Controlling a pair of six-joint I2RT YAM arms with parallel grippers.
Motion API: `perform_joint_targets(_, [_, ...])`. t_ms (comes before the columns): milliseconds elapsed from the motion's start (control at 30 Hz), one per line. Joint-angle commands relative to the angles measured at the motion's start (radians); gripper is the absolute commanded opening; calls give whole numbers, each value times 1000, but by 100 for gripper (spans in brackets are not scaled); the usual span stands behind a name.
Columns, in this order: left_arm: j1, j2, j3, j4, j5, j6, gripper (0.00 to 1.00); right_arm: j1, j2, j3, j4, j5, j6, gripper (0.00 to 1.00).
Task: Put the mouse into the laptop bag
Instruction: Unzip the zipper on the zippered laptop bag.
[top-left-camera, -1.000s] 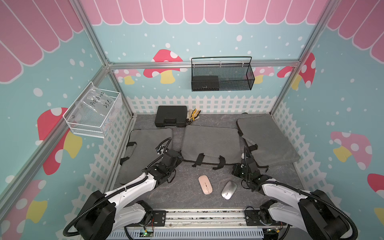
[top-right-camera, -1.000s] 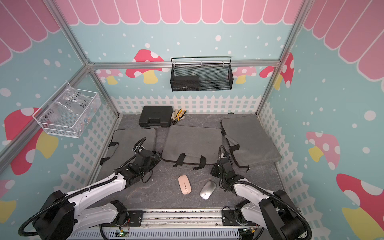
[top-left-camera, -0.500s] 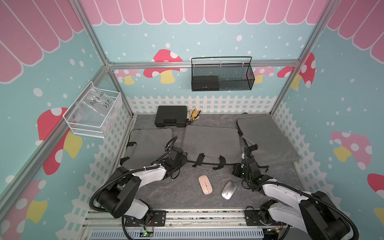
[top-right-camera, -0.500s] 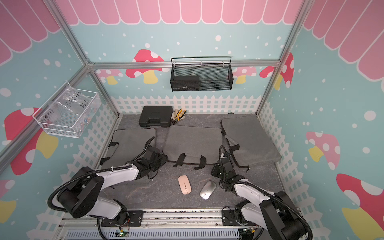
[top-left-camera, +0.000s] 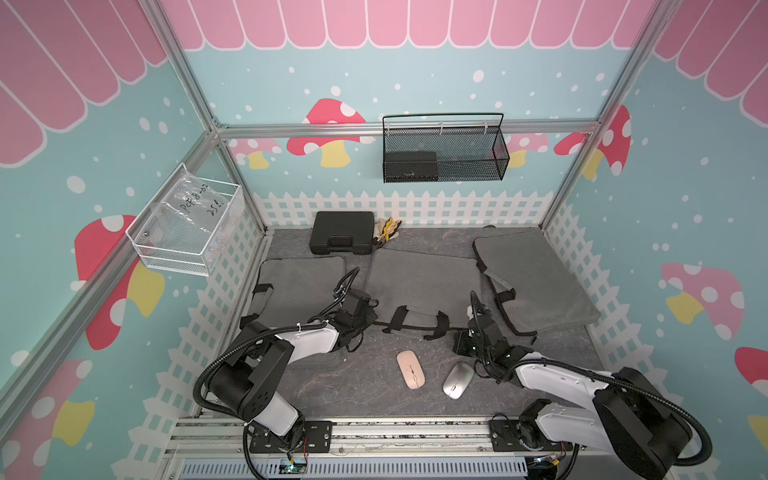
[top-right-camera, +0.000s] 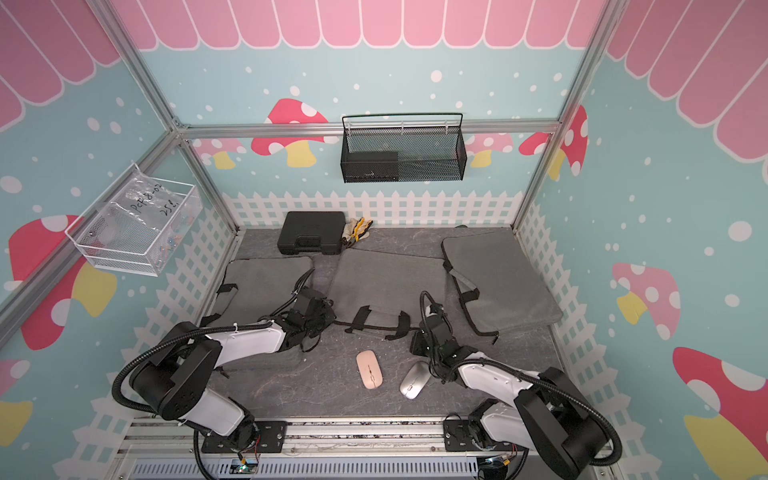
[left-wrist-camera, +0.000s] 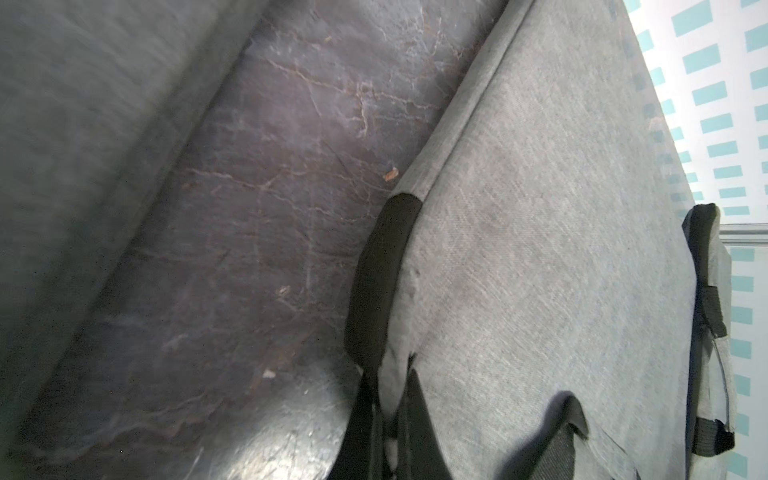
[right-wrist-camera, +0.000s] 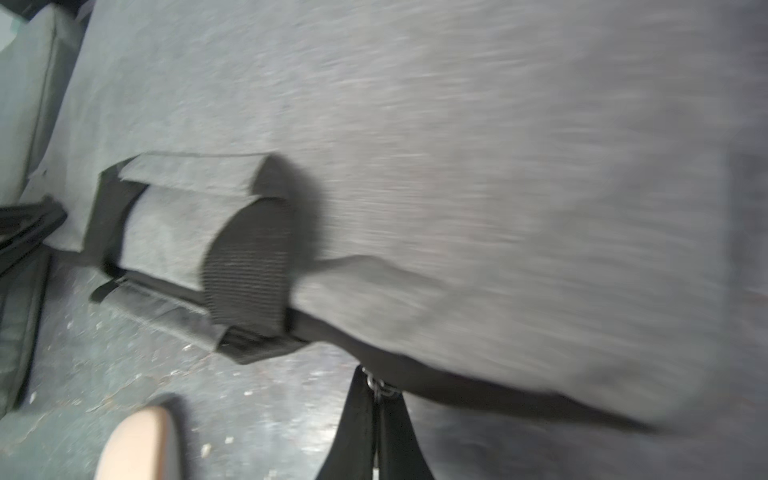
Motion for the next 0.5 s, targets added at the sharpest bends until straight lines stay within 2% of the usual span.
perform_joint_targets(0, [-36,-43,4,11,11,12,0,93,106,93,74,-24,4,0])
perform_joint_targets(200, [-62,-99,-18,-4,-13,7,0,181,304,245,91,-32,-4,0])
perform_joint_targets(467, [-108,-216,-73,-33,-77,-22,0,185,345,284,112,-30,-14,0])
